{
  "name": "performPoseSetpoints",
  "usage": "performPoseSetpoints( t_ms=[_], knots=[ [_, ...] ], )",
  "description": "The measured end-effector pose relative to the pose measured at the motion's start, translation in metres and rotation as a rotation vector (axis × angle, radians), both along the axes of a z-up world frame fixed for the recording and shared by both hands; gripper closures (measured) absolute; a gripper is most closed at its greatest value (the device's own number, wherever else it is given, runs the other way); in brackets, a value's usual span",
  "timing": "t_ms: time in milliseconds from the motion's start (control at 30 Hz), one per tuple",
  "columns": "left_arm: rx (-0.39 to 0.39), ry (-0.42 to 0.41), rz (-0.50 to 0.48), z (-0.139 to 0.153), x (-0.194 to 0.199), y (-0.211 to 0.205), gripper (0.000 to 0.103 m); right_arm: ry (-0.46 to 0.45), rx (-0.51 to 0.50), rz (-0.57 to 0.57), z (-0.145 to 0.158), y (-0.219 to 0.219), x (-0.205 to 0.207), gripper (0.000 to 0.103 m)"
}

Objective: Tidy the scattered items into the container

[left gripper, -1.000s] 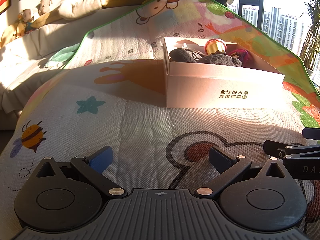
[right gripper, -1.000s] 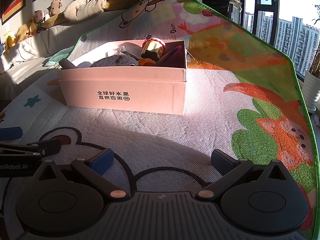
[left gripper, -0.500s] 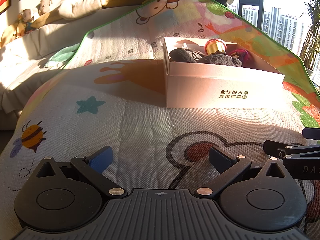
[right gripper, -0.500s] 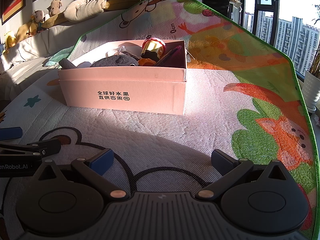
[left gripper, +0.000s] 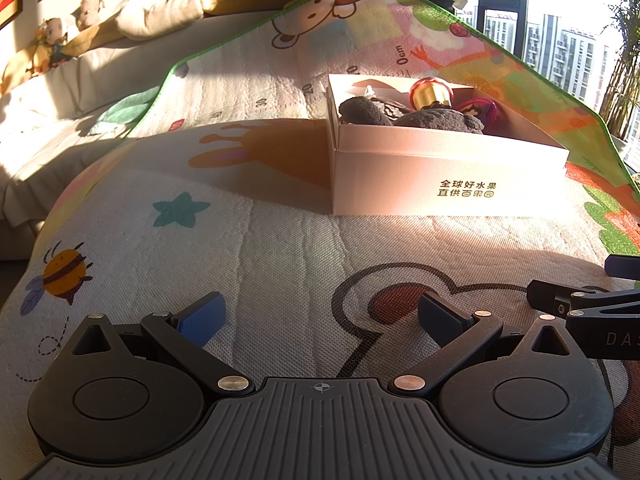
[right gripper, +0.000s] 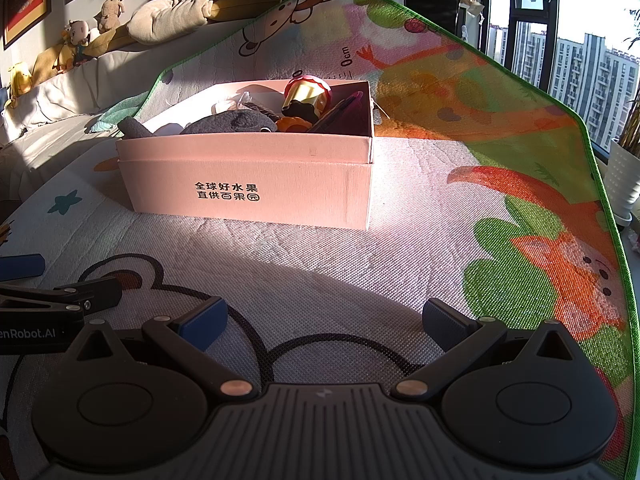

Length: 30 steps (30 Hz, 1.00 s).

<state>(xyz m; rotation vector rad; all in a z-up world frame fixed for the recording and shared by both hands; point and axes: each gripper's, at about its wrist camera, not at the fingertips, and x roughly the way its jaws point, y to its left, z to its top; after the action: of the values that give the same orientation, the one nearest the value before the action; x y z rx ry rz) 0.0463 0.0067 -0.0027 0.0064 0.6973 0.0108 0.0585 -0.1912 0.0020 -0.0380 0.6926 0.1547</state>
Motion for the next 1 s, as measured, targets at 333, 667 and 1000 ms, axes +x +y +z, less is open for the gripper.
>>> performPoseSetpoints(
  t_ms=[333,667,1000],
  knots=[
    [0.000,0.000,0.000,0.0000,0.0000,0.0000,0.000,0.000,0.000,0.000,-0.0001,0.0004,0.0001,0.000],
    [0.002,-0.002,0.001,-0.0001,-0.0009,0.0003,0.000,0.000,0.000,0.000,-0.0002,0.0002,0.0003,0.000],
    [-0.005,0.068,-0.032,0.0058,0.0016,0.0021,0.000,0.000,0.000,0.000,-0.0001,-0.0001,0.0004,0.000]
  ],
)
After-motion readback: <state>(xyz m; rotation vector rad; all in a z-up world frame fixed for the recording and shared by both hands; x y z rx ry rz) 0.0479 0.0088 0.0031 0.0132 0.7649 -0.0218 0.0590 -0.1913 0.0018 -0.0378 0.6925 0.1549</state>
